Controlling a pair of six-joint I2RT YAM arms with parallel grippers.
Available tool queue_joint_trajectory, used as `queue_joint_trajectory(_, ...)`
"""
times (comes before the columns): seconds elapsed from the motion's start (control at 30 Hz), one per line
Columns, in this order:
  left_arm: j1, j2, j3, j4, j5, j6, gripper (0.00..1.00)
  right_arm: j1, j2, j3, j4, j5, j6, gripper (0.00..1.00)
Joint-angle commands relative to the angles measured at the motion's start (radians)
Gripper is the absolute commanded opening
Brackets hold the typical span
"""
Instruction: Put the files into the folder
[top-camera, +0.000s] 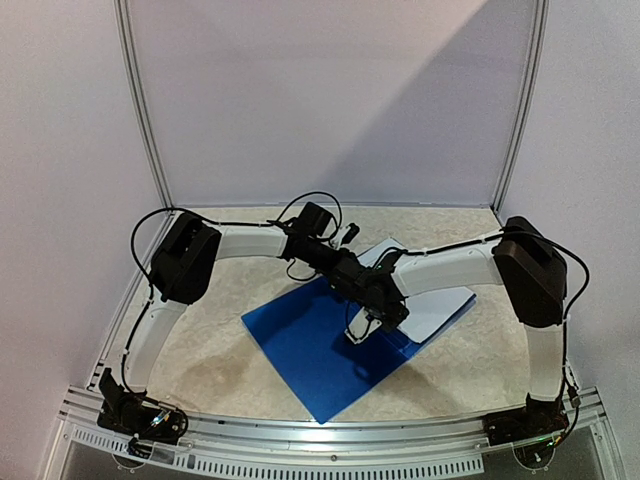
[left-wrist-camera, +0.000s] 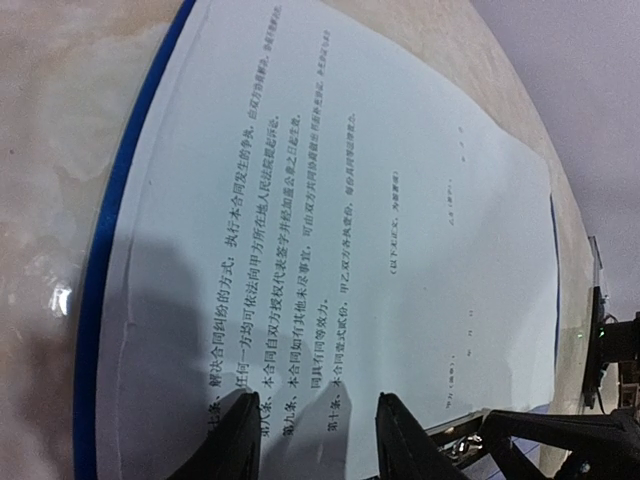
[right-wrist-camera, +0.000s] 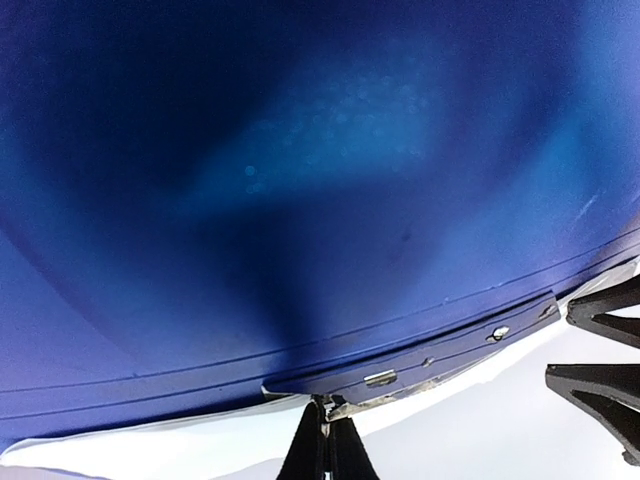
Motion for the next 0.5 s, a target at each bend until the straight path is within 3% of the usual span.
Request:
queue_joint_trajectory(0.0, 0.012, 0.076, -0.027, -0.115, -0.036, 0.008, 0.4, -0.052, 0.1, -0.005, -0.038, 0.007, -0.043, 0.0)
queue_joint_trajectory(0.27, 0.014, 0.069, -0.029, -0.115, -0.029, 0.002, 0.4, -0.015, 0.144, -0.14, -0.032, -0.008, -0.064, 0.0)
queue_joint_trajectory(0.47, 0.013, 0.065, -0.032, -0.107, -0.022, 0.0, 0.4, -0.054, 0.153, 0.081, -0.228, -0.404, -0.07, 0.04)
